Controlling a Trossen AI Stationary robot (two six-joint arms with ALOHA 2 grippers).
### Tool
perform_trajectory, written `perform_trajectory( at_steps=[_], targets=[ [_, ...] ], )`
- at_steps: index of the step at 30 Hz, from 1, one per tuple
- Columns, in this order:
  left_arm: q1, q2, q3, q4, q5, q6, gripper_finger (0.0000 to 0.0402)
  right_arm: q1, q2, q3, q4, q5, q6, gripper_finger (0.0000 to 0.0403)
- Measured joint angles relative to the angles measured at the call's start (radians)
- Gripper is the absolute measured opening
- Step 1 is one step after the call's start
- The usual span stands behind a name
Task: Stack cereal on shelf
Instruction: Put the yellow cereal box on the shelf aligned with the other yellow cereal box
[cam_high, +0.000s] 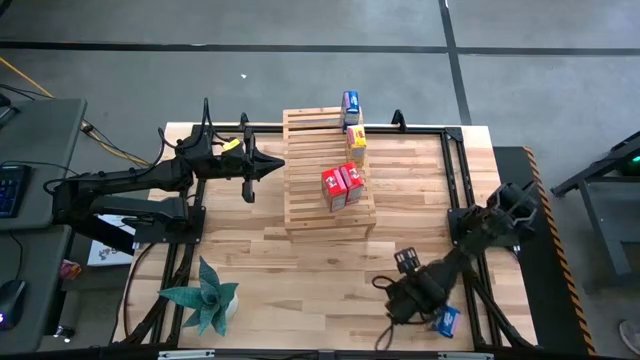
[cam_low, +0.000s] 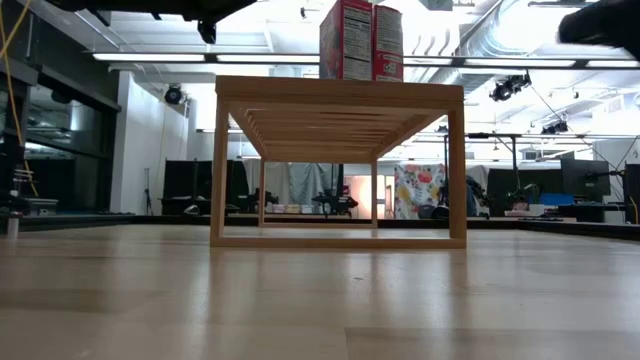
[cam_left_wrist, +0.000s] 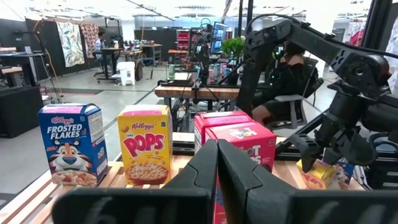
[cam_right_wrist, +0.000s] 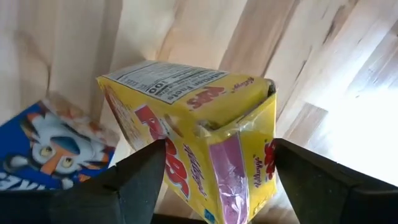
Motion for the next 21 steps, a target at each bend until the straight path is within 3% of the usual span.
perform_trajectory(
  at_steps=[12, 21],
  targets=[
    [0.000, 0.000, 0.000, -0.010, 0.000, 0.000, 0.0005, -0.086, -0.051, 0.001, 0.016, -0.056, -0.130, 0.0179],
    [0.000, 0.000, 0.000, -0.005, 0.000, 0.000, 0.0005, -0.082, -0.178, 0.002, 0.092, -0.051, -0.054, 0.0163]
  ],
)
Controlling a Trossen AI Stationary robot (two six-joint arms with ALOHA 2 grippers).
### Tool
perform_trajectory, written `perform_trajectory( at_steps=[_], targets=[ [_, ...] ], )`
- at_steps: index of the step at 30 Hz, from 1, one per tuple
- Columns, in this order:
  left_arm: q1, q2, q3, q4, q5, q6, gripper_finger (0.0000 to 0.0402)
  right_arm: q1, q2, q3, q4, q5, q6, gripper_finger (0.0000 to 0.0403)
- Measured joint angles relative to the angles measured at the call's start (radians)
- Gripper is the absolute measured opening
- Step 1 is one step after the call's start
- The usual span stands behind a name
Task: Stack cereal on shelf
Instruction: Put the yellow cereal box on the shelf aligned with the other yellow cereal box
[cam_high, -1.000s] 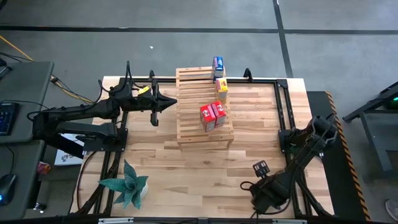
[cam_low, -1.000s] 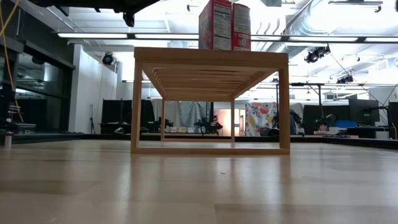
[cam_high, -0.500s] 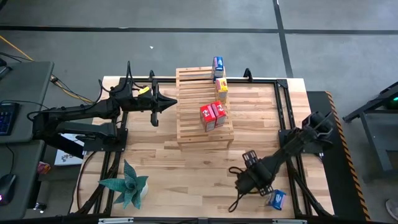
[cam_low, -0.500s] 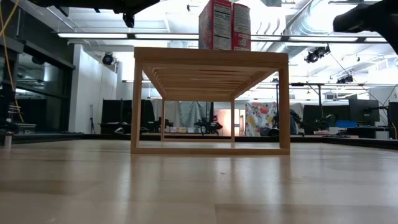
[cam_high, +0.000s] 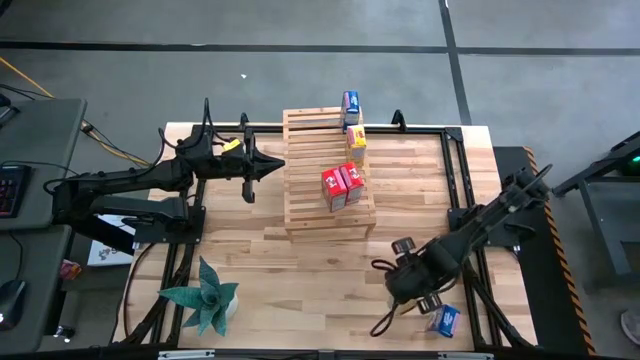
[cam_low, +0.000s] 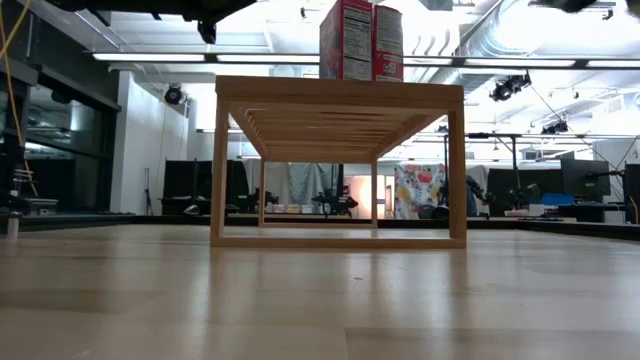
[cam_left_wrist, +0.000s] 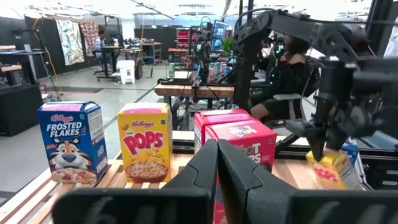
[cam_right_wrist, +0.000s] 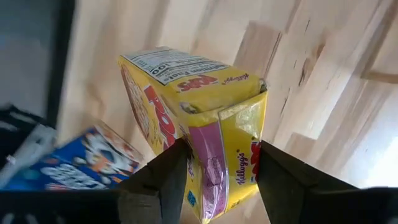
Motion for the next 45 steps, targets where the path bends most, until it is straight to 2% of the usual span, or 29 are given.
perform_trajectory(
  at_steps=[3, 8, 11, 14, 19, 23, 26, 29, 32, 38, 41, 42, 45],
  targets=[
    [0.003, -0.003, 0.000, 0.023, -0.014, 0.004, 0.0005, 0.006, -0.081, 0.000, 0.050, 0.039, 0.011, 0.0163],
    [0.016, -0.029, 0.000, 0.072, -0.124, 0.043, 0.0005, -0.003, -0.246, 0.000, 0.242, 0.240, -0.030, 0.0163],
    [0.028, -0.035, 0.000, 0.102, -0.135, 0.043, 0.0005, -0.021, -0.343, 0.000, 0.408, 0.409, -0.153, 0.0163],
    [0.029, -0.037, 0.000, 0.125, -0.135, 0.044, 0.0005, -0.063, -0.412, 0.001, 0.632, 0.552, -0.347, 0.0163],
    [0.029, -0.033, 0.000, 0.104, -0.135, 0.123, 0.0005, -0.220, -0.434, 0.003, 0.940, 0.725, -0.709, 0.0163],
    [0.029, -0.030, 0.000, 0.064, -0.136, 0.174, 0.0005, -0.427, -0.401, 0.003, 1.002, 0.776, -0.803, 0.0163],
    [0.029, -0.031, 0.000, 0.038, -0.136, 0.163, 0.0005, -0.567, -0.343, 0.059, 0.947, 0.763, -0.798, 0.0163],
    [0.029, -0.031, 0.000, 0.022, -0.135, 0.100, 0.0005, -0.653, -0.250, 0.175, 0.833, 0.760, -0.800, 0.0163],
    [0.022, -0.031, 0.000, 0.001, -0.125, 0.067, 0.0005, -0.703, -0.131, 0.359, 0.649, 0.736, -0.727, 0.0163],
    [0.006, -0.031, 0.000, -0.007, -0.122, 0.003, 0.0005, -0.737, 0.138, 0.800, 0.141, 0.656, -0.561, 0.0163],
    [0.006, -0.031, 0.000, -0.007, -0.123, 0.006, 0.0005, -0.737, 0.240, 0.979, -0.012, 0.598, -0.514, 0.0163],
    [0.006, -0.031, 0.000, -0.007, -0.127, 0.007, 0.0005, -0.736, 0.258, 0.987, -0.021, 0.590, -0.506, 0.0163],
    [0.006, -0.031, 0.000, -0.009, -0.129, 0.009, 0.0005, -0.735, 0.248, 0.894, 0.010, 0.585, -0.539, 0.0163]
  ],
)
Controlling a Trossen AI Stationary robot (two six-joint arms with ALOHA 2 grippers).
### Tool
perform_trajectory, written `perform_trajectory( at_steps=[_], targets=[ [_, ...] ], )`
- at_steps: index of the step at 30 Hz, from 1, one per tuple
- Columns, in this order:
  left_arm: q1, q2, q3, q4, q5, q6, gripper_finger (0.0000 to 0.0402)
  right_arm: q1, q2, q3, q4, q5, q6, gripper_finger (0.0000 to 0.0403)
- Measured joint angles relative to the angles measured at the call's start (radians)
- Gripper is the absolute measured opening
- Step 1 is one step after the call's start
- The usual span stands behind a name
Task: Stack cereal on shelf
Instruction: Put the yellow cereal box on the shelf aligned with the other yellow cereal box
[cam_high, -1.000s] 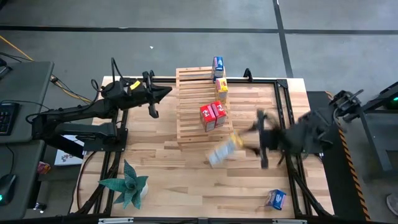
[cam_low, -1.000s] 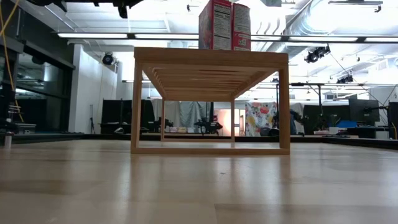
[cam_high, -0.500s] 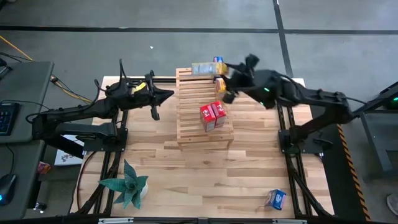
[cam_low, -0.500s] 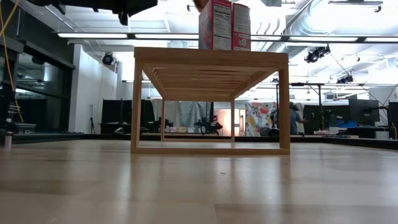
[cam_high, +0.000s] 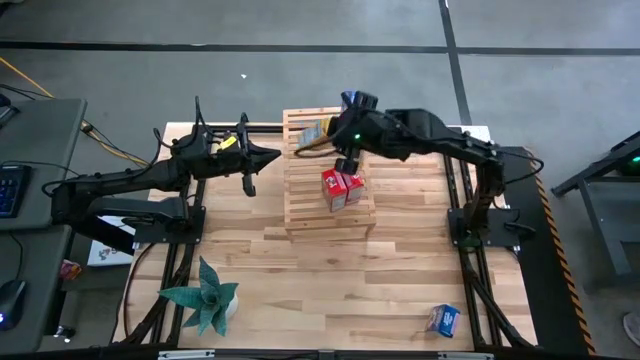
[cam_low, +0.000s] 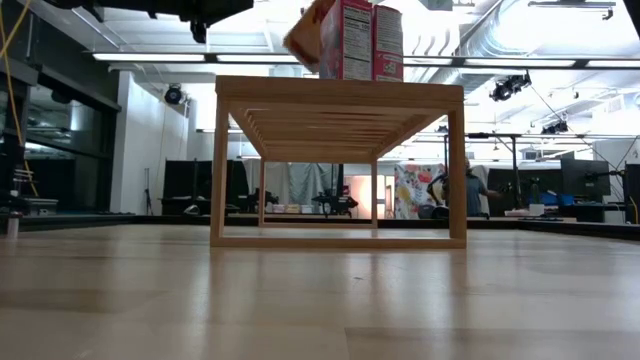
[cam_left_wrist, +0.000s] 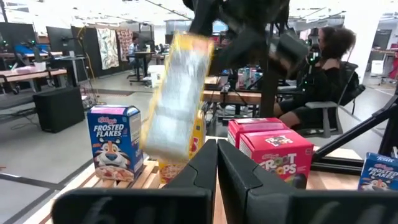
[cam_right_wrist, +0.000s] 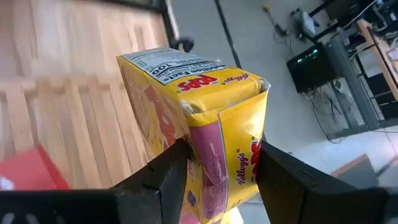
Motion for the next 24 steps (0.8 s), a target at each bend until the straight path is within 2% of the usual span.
perform_trajectory(
  at_steps=[5, 12, 17, 24],
  targets=[
    [0.000, 0.000, 0.000, -0.006, -0.020, 0.042, 0.0005, -0.026, 0.004, -0.065, 0.020, 0.012, -0.006, 0.0163],
    [0.002, 0.026, 0.000, -0.004, -0.103, 0.076, 0.0005, -0.067, 0.006, -0.096, -0.010, -0.051, 0.031, 0.0163],
    [0.010, 0.115, 0.000, 0.005, -0.111, 0.037, 0.0005, -0.092, 0.006, -0.096, -0.028, -0.138, 0.063, 0.0163],
    [0.010, 0.235, -0.001, 0.147, -0.111, 0.043, 0.0005, -0.095, 0.020, -0.096, -0.050, -0.212, 0.100, 0.0163]
  ],
)
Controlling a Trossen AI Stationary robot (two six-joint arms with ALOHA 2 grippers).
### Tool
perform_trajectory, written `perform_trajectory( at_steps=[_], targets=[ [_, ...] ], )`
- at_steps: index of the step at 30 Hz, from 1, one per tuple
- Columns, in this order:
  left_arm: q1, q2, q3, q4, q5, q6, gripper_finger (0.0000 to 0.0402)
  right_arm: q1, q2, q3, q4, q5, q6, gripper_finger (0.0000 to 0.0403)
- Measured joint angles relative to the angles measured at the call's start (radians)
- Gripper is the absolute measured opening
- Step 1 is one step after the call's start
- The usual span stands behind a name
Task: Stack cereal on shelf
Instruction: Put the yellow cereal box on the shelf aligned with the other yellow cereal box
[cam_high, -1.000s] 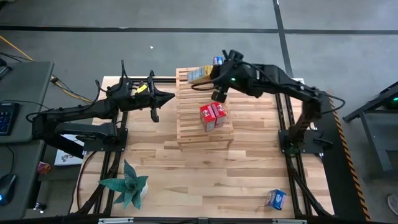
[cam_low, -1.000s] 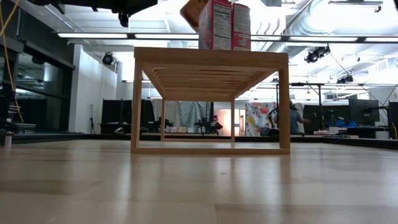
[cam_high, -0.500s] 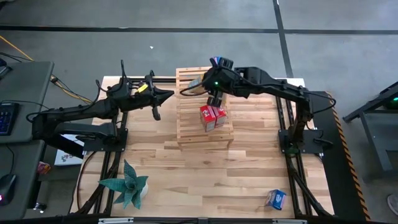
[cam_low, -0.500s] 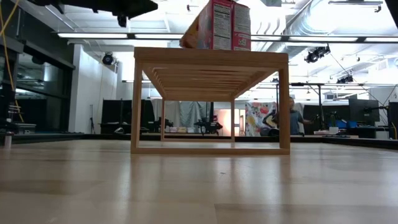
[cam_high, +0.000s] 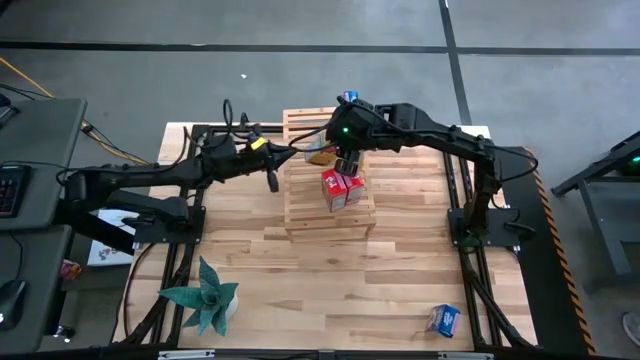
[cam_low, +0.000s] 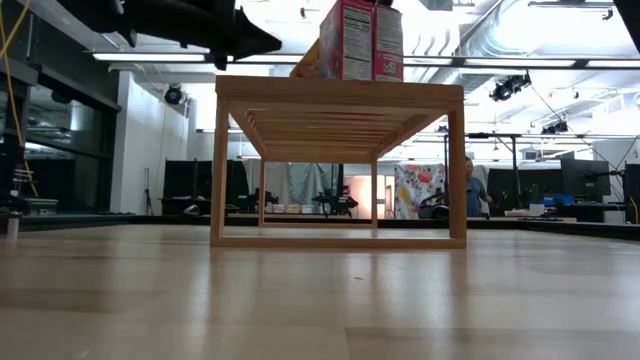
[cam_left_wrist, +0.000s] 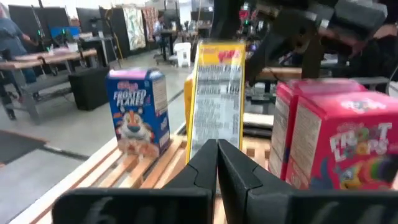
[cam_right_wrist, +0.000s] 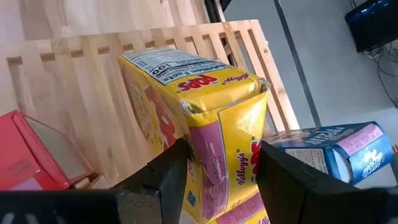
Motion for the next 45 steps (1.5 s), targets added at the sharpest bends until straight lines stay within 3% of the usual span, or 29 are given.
perform_trajectory(
  at_steps=[14, 23, 40, 45],
  targets=[
    [0.000, 0.122, 0.000, 0.070, 0.000, -0.028, 0.0005, 0.000, 0.009, 0.000, 0.002, -0.032, 0.027, 0.0164],
    [0.000, 0.177, 0.000, 0.066, 0.000, -0.051, 0.0005, 0.000, 0.009, 0.000, 0.017, -0.041, 0.026, 0.0205],
    [0.014, 0.167, 0.000, 0.035, -0.027, 0.015, 0.0005, 0.000, 0.004, 0.026, 0.175, -0.065, -0.087, 0.0218],
    [0.036, 0.155, 0.000, 0.035, 0.016, 0.007, 0.0003, -0.013, 0.000, 0.081, 0.125, -0.067, -0.114, 0.0210]
  ],
)
